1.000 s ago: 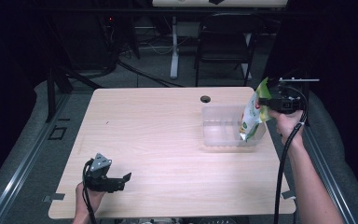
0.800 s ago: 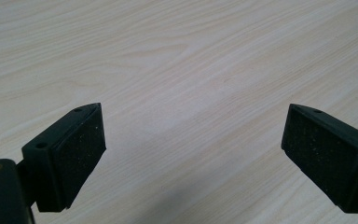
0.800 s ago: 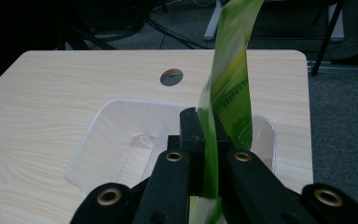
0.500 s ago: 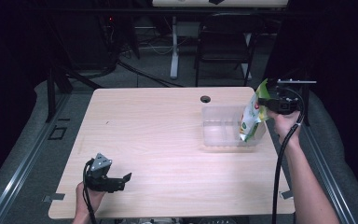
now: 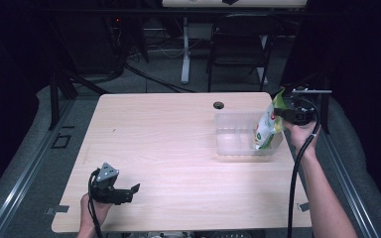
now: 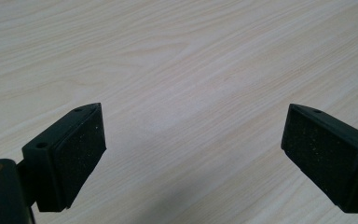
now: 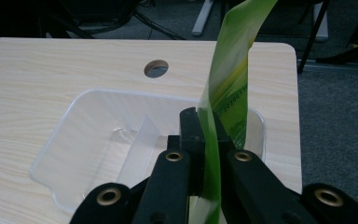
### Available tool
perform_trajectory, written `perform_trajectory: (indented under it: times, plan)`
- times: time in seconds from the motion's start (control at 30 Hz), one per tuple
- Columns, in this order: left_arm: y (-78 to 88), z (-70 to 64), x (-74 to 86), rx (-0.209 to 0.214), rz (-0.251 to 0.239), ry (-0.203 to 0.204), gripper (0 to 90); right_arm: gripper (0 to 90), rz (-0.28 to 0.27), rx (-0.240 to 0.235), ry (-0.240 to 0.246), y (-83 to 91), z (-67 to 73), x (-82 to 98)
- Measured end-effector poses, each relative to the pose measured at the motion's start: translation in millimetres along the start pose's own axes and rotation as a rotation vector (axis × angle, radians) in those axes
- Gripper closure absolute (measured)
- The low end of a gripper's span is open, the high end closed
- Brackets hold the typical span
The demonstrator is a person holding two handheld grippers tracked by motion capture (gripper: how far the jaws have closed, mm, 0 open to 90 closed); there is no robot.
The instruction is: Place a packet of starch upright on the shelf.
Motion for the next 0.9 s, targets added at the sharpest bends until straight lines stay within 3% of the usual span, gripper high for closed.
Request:
perform_trajectory:
  times: [0.4, 0.73, 0.9]
  plan:
    - [-2.5, -1.1, -1.0, 0.004, 0.002, 0.000, 6.3, 89.8, 0.055, 0.001, 0.027, -6.0, -4.3, 8.6]
    - [-6.4, 0.2, -1.9, 0.006, 0.008, 0.006, 6.4, 89.5, 0.131, 0.054, 0.058, -4.8, -19.2, 11.5]
    - [-5.9, -0.1, -1.8, 0.000, 0.010, -0.002, 6.4, 89.3, 0.150, 0.025, 0.035, -3.3, -25.6, 16.2]
Point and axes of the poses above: each handheld gripper's, and its own axes: y roughly backward along the jaws, x roughly out of its underside, z roughly to its left, the point moved 5 cm from there along -y, roughly forward along the jaws, and after that the axes turned 3 degrees about y, right-handed, at the moved point
